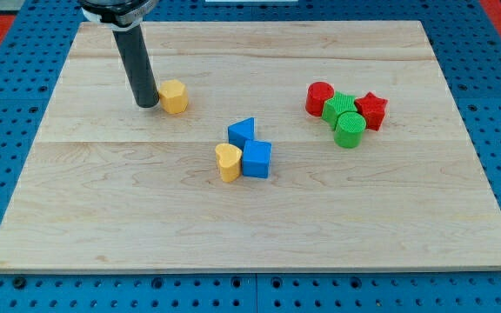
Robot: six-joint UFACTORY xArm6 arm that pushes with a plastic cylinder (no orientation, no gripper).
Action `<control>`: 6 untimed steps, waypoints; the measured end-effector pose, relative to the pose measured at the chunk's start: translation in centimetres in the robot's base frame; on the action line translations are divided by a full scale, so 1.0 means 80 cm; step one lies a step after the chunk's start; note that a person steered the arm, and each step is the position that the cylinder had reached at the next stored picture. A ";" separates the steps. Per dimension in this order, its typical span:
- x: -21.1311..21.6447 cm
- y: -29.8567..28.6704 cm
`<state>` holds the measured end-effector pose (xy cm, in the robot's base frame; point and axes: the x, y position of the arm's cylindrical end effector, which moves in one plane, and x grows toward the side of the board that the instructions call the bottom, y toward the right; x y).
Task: Push the yellow hexagon towards the blue triangle
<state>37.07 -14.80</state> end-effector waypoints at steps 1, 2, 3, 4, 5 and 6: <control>-0.006 0.000; -0.027 0.008; -0.045 0.029; -0.044 0.048; -0.011 0.053; 0.015 0.060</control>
